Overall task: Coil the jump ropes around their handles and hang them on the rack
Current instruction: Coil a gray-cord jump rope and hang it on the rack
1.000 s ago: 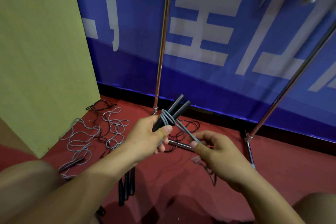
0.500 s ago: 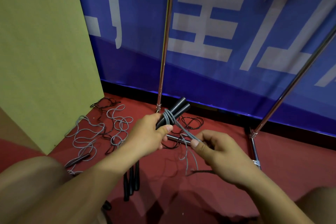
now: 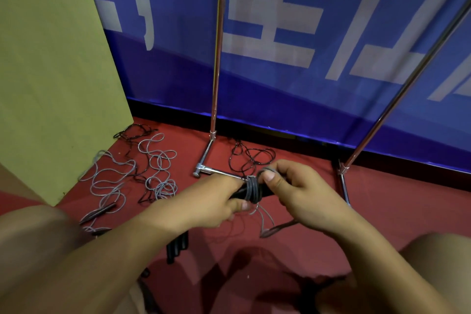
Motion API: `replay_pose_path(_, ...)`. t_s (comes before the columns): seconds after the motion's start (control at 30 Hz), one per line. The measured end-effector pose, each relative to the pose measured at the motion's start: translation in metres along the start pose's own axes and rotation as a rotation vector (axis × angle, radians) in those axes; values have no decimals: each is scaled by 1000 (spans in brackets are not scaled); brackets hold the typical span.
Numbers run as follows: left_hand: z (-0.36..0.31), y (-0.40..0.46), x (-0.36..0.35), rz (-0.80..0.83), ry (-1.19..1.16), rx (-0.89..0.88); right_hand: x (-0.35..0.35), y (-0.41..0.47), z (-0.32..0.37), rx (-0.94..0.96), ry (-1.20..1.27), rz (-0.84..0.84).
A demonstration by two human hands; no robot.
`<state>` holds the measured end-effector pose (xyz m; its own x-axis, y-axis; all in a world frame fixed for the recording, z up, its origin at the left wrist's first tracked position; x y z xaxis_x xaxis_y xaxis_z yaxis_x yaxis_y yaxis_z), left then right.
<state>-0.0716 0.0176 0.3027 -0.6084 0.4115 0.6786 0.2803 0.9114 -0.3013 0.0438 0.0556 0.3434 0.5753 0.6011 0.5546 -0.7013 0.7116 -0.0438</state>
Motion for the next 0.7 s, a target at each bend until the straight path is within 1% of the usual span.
replay_pose_path(0.13,-9,-5,-2,50,52,-30,6,-2,-3,-35,-36,0)
replay_pose_path(0.27,-7,-8,-15,134,222,-32,17,-4,-3,-96,-218,-34)
replay_pose_path(0.33,-7,-9,-15,121,301,-45,21,-5,-1,-99,-285,-65)
replay_pose_path(0.43,-13,-13,-11,70,394,-79,26,-5,0,-109,-299,-120)
replay_pose_path(0.53,-21,-19,-7,14,446,-110,32,-6,-7,-154,-163,-174)
replay_pose_path(0.7,-26,-25,-2,-82,483,-219,25,-5,-14,-184,233,-137)
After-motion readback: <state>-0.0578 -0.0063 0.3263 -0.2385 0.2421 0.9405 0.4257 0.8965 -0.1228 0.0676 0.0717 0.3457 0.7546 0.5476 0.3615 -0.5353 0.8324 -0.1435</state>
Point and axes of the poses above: each hand's wrist, its own y-axis towards the middle knuckle, its own x-axis out of the back of the hand, z = x × y, the point moved 9 cm from there along y, towards the middle knuckle, and after that the axes turned 8 degrees about z, right-handed, at the moved point
